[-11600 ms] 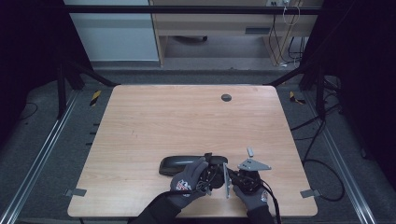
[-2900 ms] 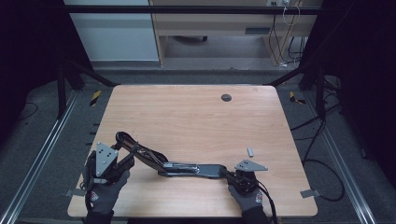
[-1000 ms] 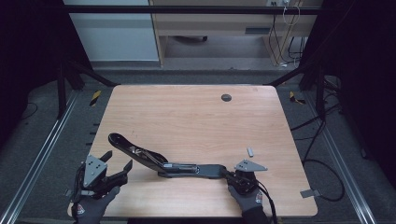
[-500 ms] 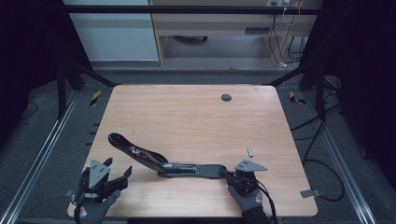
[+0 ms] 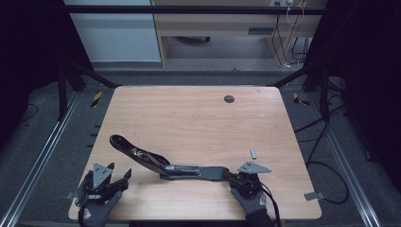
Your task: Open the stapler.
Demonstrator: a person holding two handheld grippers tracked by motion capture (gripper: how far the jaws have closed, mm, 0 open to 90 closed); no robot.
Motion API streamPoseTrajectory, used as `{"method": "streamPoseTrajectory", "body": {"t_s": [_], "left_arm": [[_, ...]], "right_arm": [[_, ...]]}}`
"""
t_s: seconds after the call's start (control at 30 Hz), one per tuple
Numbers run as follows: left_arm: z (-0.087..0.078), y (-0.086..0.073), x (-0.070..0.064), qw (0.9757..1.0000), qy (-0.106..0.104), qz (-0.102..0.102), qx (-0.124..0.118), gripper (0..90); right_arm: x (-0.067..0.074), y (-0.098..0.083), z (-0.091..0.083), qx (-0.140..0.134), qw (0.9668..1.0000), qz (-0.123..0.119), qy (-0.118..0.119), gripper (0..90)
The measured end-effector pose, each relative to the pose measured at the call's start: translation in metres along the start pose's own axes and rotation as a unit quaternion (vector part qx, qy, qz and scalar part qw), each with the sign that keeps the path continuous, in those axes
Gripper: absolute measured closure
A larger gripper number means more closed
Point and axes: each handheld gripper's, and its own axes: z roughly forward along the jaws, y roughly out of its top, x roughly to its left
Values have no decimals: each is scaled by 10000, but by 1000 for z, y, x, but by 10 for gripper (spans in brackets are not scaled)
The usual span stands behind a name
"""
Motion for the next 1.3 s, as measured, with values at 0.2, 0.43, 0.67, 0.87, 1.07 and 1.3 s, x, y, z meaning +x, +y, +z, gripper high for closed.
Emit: {"method": "streamPoseTrajectory", "body": {"t_s": [0.2,0.43,0.67,0.87,1.07,1.3], "left_arm": [[2,-3,1,9999,121,-12,67,422],[6,-6,3,9997,164,21,173,479],[8,-6,2,9996,176,129,158,500],[9,-7,3,9995,202,104,229,509],[10,-8,4,9990,260,65,368,508],[12,-10,6,9987,265,28,440,480]], "right_arm": [[-2,5,-6,-120,9999,-32,-50,831],[-15,11,-20,-118,9990,-31,-432,807],[-35,15,-32,-94,9970,157,-747,795],[-46,19,-38,-126,9953,184,-944,783],[-53,24,-41,-183,9940,242,-1048,750],[-65,31,-42,-26,9921,302,-1221,689]]}}
